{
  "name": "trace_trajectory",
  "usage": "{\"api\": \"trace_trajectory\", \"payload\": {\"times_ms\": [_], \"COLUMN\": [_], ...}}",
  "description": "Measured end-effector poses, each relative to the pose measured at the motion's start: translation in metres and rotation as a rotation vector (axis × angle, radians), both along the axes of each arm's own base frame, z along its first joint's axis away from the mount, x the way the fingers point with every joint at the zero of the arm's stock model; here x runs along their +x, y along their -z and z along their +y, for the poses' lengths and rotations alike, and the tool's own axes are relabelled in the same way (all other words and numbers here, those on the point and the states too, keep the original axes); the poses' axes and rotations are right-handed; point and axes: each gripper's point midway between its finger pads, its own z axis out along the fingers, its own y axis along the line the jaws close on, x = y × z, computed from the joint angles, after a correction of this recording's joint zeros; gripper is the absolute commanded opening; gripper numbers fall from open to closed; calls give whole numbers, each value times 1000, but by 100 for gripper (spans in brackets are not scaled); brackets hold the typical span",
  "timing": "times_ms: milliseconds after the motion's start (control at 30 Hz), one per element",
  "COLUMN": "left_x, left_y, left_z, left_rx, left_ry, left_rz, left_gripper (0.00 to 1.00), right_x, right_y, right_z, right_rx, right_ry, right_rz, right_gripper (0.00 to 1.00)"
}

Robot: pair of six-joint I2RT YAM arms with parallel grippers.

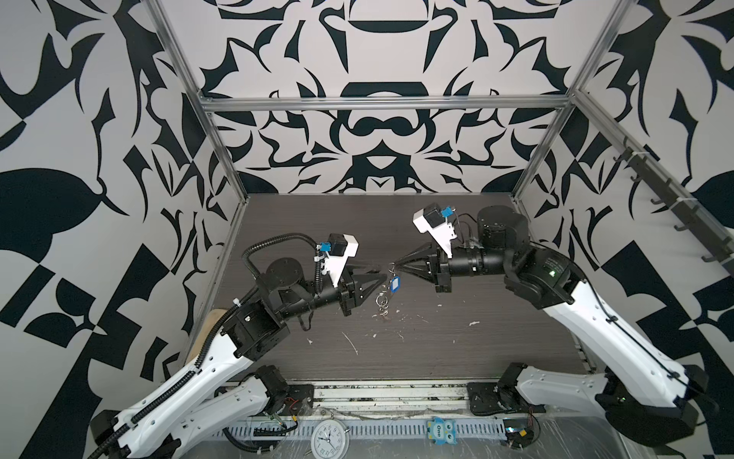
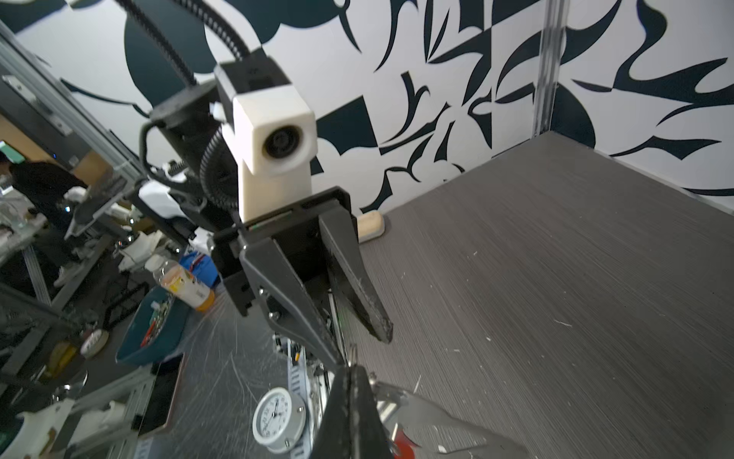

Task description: Remove the keys from the keyring

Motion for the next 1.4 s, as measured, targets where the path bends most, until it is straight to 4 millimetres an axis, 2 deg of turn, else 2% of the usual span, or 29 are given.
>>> {"api": "trace_trajectory", "payload": {"times_ms": [267,467,700,1167,1300,1333,1400], "left_x": [-11,-15,-14,-18,-17,-16,-13], "left_y": [9,14,24,23,21,20,19], "left_z": [-9,-17,-22,-25,-26,-26,-24], "left_rx": [64,93,122,110,99,93,68], "left_ry": [92,148,167,204,202,195,172], "left_rz": [40,62,88,107,111,111,101], "left_gripper": [32,26,28,0,0,0,0], "right_x": [-5,-8,-10,-13,-13,-11,-8], "right_y": [32,50,48,43,40,40,39], "right_z": [-3,-5,-6,-7,-8,-8,-7], "right_rx": [-195,-262,-264,-244,-228,-218,-189], "right_ry": [-90,-122,-130,-131,-114,-101,-75], "right_rz": [18,44,31,29,26,24,14], "right_gripper": [0,0,0,0,0,1,19]}}
